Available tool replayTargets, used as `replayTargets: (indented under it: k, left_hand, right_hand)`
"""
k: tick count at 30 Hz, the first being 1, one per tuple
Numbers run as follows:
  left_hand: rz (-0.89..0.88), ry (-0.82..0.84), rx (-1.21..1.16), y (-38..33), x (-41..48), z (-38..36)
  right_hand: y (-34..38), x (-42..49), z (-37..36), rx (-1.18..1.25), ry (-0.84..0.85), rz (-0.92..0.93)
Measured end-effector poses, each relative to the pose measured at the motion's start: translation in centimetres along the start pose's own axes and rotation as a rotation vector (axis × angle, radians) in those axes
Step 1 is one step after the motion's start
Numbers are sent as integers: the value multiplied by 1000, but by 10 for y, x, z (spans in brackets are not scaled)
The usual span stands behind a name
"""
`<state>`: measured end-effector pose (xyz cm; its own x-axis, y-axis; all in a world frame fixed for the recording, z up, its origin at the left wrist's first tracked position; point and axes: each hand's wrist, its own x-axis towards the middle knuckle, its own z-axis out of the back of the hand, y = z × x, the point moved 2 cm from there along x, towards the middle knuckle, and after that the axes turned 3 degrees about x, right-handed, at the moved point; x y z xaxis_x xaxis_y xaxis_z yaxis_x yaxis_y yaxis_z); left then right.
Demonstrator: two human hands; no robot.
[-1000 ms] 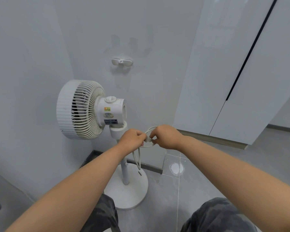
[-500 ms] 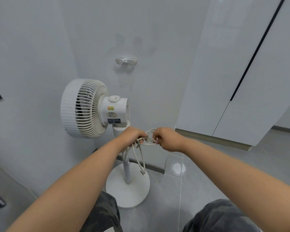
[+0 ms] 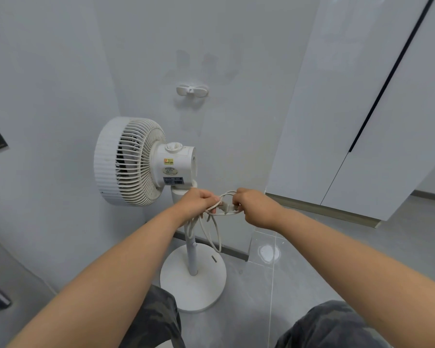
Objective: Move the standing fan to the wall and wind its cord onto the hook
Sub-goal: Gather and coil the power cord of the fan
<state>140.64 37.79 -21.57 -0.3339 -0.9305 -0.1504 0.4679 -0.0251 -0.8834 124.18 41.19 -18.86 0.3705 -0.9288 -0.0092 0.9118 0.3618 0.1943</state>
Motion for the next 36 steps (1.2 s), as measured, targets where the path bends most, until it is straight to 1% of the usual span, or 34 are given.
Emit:
replayTargets:
  k: [4,7,8,9,12,13,14,15,18,19,20,21,23,25,26,27,29,31,33,36]
  left_hand:
    - [-20,45,-38,0,-2,0]
    - [4,-14,-7,3,-2,1]
    - [11,-40,-6,4,-2,2]
    - [17,-60,-6,5,-3,2]
    - [24,-72,-8,6,-3,0]
    - [21,-82,2,5,-3,-2]
    - [17,-102,12,3,-3,-3]
    - [15,-124,21,1,-2,-4]
    - [11,-150,93,-4,-1,-7]
    - [12,-144,149,-6,-1,-7]
    - [11,-137,209,-7,-1,-8]
    - [8,-129,258,-8,-1,-9]
    - [17,-113,319,-9,0,-10]
    - [37,-101,376,-7,1,-12]
    - [45,-88,405,-5,1,-13]
    - [49,-71,425,-3,1,-15]
    - [45,-58,425,-1,1,-18]
    - [25,-64,388,-2,0,-20]
    - [16,-34,311,-4,-2,-20]
    - [46,56,253,-1,-6,-14]
  right_hand:
    - [-3,0,4,-22,12,-14]
    - [-4,-1,4,34,9,-6]
    - [-4,-1,5,97,-11,-22]
    - [-3,-1,8,209,-44,-57]
    - [1,0,20,667,-133,-157]
    - [2,1,23,767,-150,-172]
    - [2,1,26,812,-157,-180]
    - [2,2,27,786,-159,-182]
    - [10,6,29,523,-160,-140]
    - [13,6,30,513,-182,-127]
    - [17,6,33,568,-211,-123]
    - [20,6,36,685,-244,-124]
    - [23,6,43,1038,-272,-128]
    - [26,5,50,1429,-223,-125]
    - [27,5,54,1582,-193,-124]
    - [29,5,58,1685,-175,-125]
    - [33,6,65,1805,-171,-129]
    - [34,9,69,1892,-213,-171]
    - [26,13,69,1911,-295,-255]
    - [8,16,66,1709,-435,-376]
